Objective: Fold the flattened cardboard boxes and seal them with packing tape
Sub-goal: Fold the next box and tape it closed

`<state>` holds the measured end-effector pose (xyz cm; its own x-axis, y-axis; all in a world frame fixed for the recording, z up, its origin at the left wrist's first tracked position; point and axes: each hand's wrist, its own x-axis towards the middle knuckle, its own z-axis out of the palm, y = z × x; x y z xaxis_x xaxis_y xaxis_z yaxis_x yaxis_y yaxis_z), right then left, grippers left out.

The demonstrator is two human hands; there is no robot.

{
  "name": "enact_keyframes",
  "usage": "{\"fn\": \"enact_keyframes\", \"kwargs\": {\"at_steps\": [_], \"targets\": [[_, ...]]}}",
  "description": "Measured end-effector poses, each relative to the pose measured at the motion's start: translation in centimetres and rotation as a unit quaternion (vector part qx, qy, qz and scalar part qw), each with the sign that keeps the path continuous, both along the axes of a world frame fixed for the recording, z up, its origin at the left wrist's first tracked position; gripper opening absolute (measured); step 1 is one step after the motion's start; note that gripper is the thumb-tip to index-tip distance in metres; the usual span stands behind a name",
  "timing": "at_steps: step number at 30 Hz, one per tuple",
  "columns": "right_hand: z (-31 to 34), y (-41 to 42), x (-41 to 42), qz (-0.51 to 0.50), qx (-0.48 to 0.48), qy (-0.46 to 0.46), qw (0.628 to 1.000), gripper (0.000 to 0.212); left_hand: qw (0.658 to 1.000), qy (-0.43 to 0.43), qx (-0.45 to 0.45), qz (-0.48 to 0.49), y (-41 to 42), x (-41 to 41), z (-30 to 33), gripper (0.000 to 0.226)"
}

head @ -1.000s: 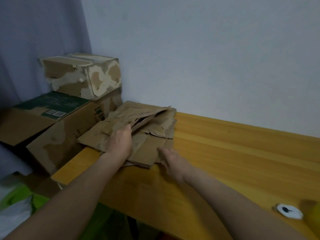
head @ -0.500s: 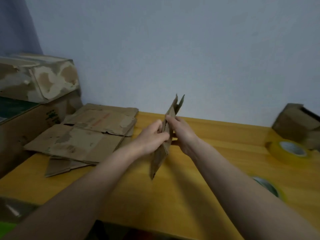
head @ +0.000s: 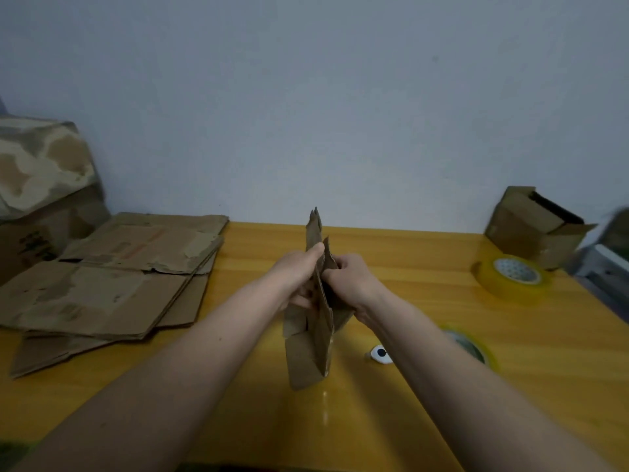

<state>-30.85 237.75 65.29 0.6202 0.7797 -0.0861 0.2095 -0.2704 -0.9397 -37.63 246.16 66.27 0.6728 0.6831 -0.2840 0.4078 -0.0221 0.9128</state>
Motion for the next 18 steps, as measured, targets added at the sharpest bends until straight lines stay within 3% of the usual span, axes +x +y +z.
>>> {"fn": "enact_keyframes", "kwargs": {"at_steps": [4, 9, 12, 18], "targets": [[-0.1, -0.5, 0.0, -0.001, 0.011, 0.011, 1.0, 0.032, 0.998, 0.026, 0.049, -0.021, 0.7, 0.6, -0.4, 0.04], [-0.6, -0.6, 0.0, -0.001, 0.03, 0.027, 0.999, 0.031, 0.998, 0.008, 0.042, -0.039, 1.1, 0.4, -0.7, 0.034], [-0.6, -0.8, 0.3, -0.008, 0.013, 0.012, 1.0, 0.033, 0.999, -0.016, 0.036, 0.012, 1.6, 0.3, -0.7, 0.02], [0.0, -1.2, 3.0, -0.062, -0.049, -0.069, 0.994, 0.029, 0.993, -0.075, -0.016, 0.085, 3.7, -1.2, -0.7, 0.026]]}}
